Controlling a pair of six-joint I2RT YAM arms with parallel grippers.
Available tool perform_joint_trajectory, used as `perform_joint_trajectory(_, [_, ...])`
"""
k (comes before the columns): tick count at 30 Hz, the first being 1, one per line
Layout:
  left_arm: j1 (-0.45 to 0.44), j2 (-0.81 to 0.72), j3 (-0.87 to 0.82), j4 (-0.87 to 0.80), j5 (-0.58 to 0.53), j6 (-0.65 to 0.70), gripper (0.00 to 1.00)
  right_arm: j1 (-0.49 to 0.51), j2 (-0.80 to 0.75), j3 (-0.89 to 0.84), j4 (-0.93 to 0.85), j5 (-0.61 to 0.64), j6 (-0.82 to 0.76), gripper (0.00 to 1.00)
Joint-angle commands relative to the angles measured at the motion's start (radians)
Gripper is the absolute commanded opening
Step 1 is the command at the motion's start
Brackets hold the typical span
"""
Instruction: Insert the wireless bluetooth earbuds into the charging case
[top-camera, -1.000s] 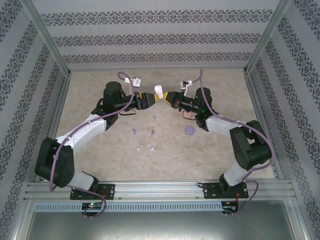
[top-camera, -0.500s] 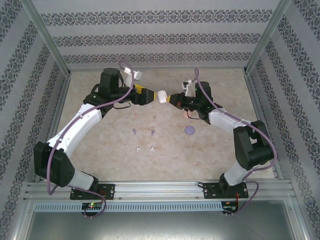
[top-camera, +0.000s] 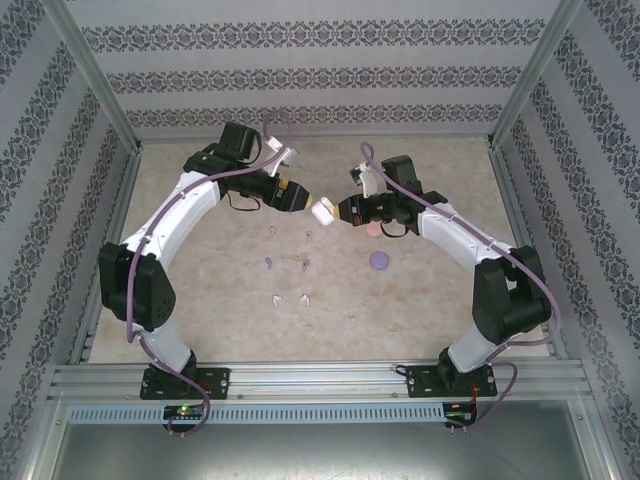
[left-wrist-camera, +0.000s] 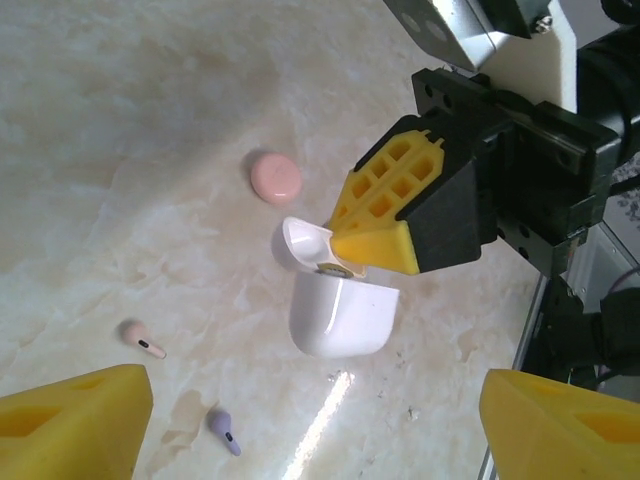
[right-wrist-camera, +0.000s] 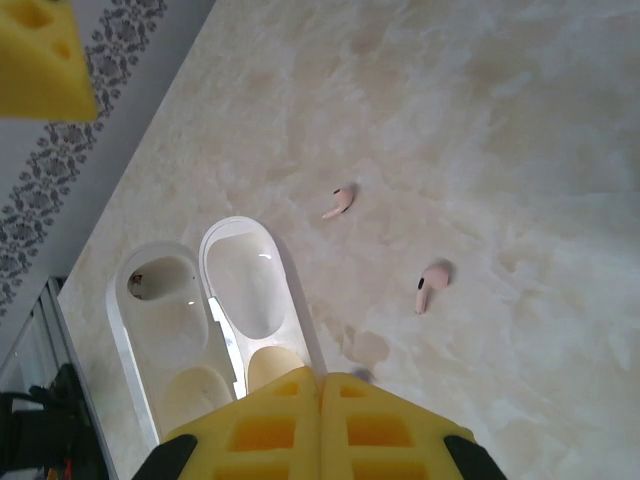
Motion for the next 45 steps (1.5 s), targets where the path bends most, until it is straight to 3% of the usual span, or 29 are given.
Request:
perform_joint_trajectory(1, [0.007, 0.049, 0.07, -0.153, 0.069, 0.101, 0.82, 0.009, -0.041, 0.046, -0.062, -0.043, -0.077, 0.0])
perform_joint_trajectory(13, [0.002, 0.145, 0.129, -0.225, 0.222, 0.139, 0.7, 0.052, -0.034, 0.099, -0.11, -0.039, -0.097, 0.0])
perform_joint_trajectory(29, [-0.038, 0.174, 0.119, -0.225, 0.259, 0.151, 0.6, 0.065, -0.005, 0.127, -0.107, -0.043, -0.089, 0.0])
perform_joint_trajectory(35, [-0.046, 0.187, 0.124, -0.237, 0.266, 0.162, 0.53, 0.068, -0.004, 0.126, -0.103, -0.04, -0.087, 0.0])
perform_joint_trajectory(41, [-0.046, 0.188, 0.122, -0.237, 0.27, 0.168, 0.4, 0.068, -0.003, 0.122, -0.103, -0.033, -0.086, 0.0])
perform_joint_trajectory(45, [-0.046, 0.187, 0.12, -0.24, 0.277, 0.172, 0.38, 0.066, -0.003, 0.121, -0.101, -0.025, -0.084, 0.0])
